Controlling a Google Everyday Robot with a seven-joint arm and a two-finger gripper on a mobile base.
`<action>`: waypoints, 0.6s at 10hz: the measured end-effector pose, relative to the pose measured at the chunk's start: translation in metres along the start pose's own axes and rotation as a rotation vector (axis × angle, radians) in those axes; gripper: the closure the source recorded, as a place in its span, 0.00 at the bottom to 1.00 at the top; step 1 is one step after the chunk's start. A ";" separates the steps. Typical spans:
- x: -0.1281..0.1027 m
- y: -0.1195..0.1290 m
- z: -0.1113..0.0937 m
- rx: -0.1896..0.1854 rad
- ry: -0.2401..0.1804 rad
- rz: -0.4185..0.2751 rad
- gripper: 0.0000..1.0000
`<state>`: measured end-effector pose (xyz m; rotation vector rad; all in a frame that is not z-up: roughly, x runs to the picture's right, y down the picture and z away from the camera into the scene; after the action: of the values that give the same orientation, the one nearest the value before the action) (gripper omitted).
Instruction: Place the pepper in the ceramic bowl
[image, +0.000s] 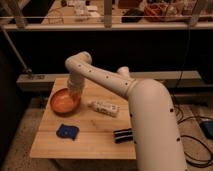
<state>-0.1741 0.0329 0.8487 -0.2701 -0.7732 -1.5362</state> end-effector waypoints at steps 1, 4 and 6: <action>0.000 -0.001 0.002 0.000 -0.002 -0.002 1.00; -0.002 -0.006 0.006 0.001 -0.005 -0.011 1.00; -0.003 -0.008 0.008 0.001 -0.007 -0.013 1.00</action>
<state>-0.1833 0.0398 0.8510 -0.2700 -0.7823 -1.5482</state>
